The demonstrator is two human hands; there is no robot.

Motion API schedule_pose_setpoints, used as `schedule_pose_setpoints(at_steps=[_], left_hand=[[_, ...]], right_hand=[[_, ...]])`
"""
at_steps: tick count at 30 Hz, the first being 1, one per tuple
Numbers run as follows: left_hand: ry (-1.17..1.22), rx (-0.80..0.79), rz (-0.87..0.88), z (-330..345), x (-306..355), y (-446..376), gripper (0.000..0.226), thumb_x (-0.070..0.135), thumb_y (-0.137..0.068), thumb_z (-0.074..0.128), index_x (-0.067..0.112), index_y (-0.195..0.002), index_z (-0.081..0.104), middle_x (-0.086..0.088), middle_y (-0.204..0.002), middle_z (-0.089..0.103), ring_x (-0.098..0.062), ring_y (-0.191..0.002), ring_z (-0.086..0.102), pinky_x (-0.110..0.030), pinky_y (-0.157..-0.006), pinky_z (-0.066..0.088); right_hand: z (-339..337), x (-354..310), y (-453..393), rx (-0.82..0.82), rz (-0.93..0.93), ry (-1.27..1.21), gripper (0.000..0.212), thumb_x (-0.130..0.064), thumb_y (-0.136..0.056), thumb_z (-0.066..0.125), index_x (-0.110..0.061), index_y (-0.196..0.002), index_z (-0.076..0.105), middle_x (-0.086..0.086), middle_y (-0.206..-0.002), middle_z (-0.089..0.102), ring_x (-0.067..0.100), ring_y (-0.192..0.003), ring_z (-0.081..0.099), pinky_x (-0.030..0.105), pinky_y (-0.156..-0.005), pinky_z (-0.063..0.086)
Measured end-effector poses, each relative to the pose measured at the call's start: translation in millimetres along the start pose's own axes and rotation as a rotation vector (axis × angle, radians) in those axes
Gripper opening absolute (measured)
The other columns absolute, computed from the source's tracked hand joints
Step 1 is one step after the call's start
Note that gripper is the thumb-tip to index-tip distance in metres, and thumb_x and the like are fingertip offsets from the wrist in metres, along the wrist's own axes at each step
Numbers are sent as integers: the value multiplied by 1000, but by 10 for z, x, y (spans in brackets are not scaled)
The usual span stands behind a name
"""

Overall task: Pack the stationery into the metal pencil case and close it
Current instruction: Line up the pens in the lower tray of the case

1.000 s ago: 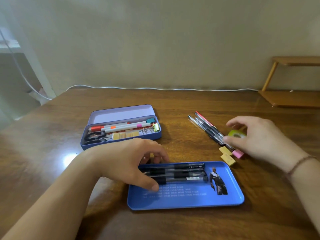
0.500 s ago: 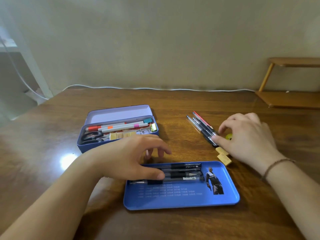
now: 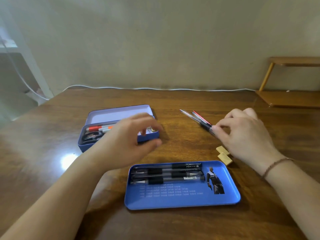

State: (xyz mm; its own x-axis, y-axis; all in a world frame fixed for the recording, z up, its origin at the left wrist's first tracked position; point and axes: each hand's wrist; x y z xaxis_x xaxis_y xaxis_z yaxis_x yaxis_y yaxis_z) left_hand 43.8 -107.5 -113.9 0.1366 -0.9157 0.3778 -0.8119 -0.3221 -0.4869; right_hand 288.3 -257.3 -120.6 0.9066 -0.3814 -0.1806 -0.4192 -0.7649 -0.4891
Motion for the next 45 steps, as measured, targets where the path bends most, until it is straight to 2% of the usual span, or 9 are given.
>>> schedule_pose_setpoints(at_steps=[4, 7, 11, 15, 19, 23, 32, 38, 45], left_hand=[[128, 461, -71, -111, 13, -71, 8, 23, -84, 66, 27, -91, 67, 19, -85, 63, -8, -73, 56, -17, -65, 40], [267, 561, -103, -155, 23, -70, 17, 17, -85, 64, 34, -83, 65, 20, -72, 64, -1, -64, 52, -18, -61, 40], [216, 375, -95, -107, 74, -46, 9, 19, -85, 66, 27, -81, 68, 9, -72, 64, -3, -62, 50, -22, -60, 41], [174, 88, -77, -84, 101, -7, 6, 26, -84, 69, 30, -88, 69, 15, -79, 65, -5, -70, 56, -10, -66, 38], [105, -273, -35, -89, 75, 14, 25, 36, -81, 77, 39, -102, 65, 16, -94, 64, -13, -89, 59, -16, -75, 44], [59, -541, -71, -54, 84, 21, 43, 45, -76, 79, 45, -115, 60, 24, -112, 60, -3, -105, 56, -21, -83, 48], [80, -604, -109, -63, 109, 18, 42, 42, -77, 79, 51, -111, 58, 31, -109, 56, -1, -101, 56, -11, -76, 45], [109, -666, -122, -77, 141, 25, 61, 53, -69, 82, 50, -122, 51, 28, -114, 55, -3, -103, 56, -21, -84, 50], [84, -666, -115, -54, 142, 23, 62, 46, -70, 84, 50, -123, 52, 28, -111, 53, -5, -99, 56, -19, -80, 50]], right_hand=[[-339, -118, 133, -94, -152, -381, 21, -38, -87, 53, -31, -86, 73, -12, -72, 63, 10, -71, 56, 20, -57, 43], [-457, -285, 239, -355, -342, -400, 22, -44, -84, 52, -36, -88, 72, -17, -75, 66, 4, -74, 61, 23, -61, 49], [-439, -404, 321, -542, -548, -199, 19, -50, -89, 51, -40, -97, 65, -22, -81, 65, -3, -80, 58, 21, -69, 51], [-470, -403, 350, -600, -544, -129, 20, -55, -89, 49, -44, -101, 59, -21, -81, 63, -1, -78, 58, 19, -70, 50], [-465, -397, 351, -612, -521, -66, 24, -60, -86, 48, -43, -100, 58, -19, -76, 61, 1, -75, 55, 18, -68, 46], [-435, -428, 357, -561, -511, -51, 25, -63, -86, 46, -41, -94, 54, -16, -74, 63, 1, -71, 54, 15, -62, 40], [-405, -469, 366, -510, -441, -61, 32, -68, -82, 45, -38, -88, 54, -18, -73, 63, 0, -67, 54, 17, -60, 42], [-189, -18, 54, -167, 26, -82, 14, -49, -81, 64, -36, -77, 65, -17, -68, 60, 3, -67, 54, 24, -53, 39], [-38, 90, -49, -264, 252, 53, 26, -55, -78, 67, -30, -74, 63, -13, -75, 58, 4, -69, 50, 21, -48, 34]])
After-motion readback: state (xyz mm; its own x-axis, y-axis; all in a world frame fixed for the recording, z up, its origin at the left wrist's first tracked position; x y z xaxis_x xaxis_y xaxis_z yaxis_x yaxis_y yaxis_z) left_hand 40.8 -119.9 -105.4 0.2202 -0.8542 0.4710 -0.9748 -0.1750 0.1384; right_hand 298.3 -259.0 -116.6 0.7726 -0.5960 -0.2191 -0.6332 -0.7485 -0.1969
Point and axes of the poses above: each hand's wrist, its own y-axis away from the middle knuckle, its own z-axis out of the palm, x = y × z
